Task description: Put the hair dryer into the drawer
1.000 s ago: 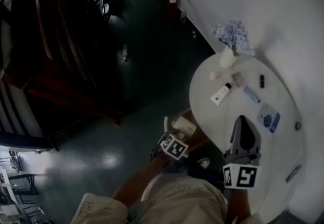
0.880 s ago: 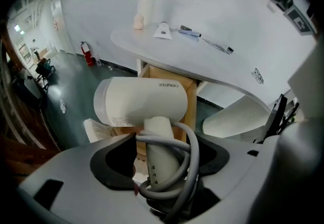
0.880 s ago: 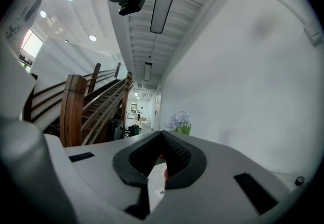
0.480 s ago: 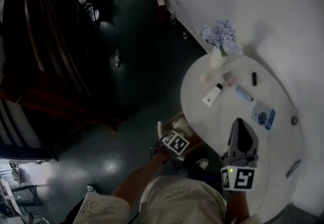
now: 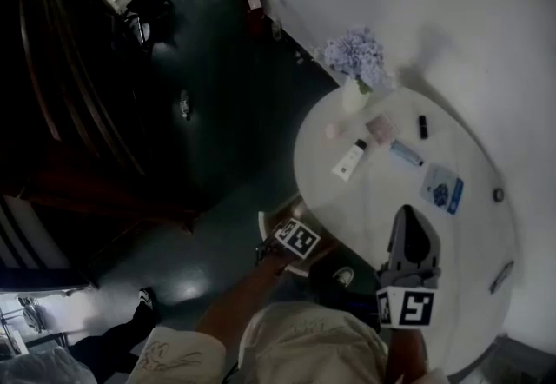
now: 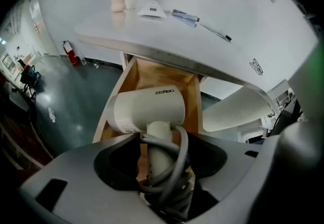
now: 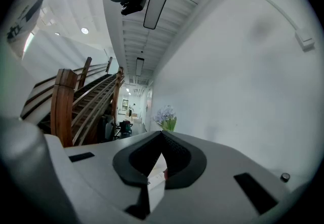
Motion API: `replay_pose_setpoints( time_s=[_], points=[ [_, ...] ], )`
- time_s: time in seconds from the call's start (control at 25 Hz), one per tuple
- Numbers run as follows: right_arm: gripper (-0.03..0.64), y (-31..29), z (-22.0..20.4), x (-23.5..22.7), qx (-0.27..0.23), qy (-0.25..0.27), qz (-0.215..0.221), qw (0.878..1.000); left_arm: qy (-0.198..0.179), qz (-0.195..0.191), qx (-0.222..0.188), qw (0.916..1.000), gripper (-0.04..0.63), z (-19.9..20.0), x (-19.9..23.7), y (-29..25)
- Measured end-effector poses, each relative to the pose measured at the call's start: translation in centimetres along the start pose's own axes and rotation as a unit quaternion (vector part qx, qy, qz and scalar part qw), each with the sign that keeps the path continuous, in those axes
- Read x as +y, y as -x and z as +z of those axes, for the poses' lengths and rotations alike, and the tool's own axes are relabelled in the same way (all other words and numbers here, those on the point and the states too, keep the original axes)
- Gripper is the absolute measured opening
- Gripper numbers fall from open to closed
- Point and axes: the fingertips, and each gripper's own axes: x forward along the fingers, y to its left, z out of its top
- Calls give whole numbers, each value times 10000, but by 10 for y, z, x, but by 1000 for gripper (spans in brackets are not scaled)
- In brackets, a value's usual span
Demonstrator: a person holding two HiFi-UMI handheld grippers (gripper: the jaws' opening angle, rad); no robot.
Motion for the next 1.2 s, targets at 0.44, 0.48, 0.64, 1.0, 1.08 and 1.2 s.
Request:
replay_pose_setpoints(
  time_s=[0.44, 0.48, 0.64, 1.0, 1.08, 1.2],
  points=[
    [5, -2, -10, -9, 162, -36, -108, 9998, -207, -184, 546, 9981, 270, 0, -1, -21],
    [5, -3, -11, -9, 171, -35, -104, 9998, -210, -184, 527, 9982, 270, 2, -1, -21],
    [3, -5, -14, -10, 218, -25, -90, 9997, -222, -162, 411, 9988, 262, 13, 1, -22],
    [3, -7, -20, -15, 349, -27, -131, 9993, -224, -205, 398, 9987, 255, 13, 3, -47],
    [4, -8, -23, -16, 390, -41, -157, 9991, -270, -256, 420, 9984, 255, 12, 2, -49],
    [5, -9, -28, -14, 437, -43, -127, 9990, -293, -315, 452, 9981, 253, 10, 0, -51]
  ],
)
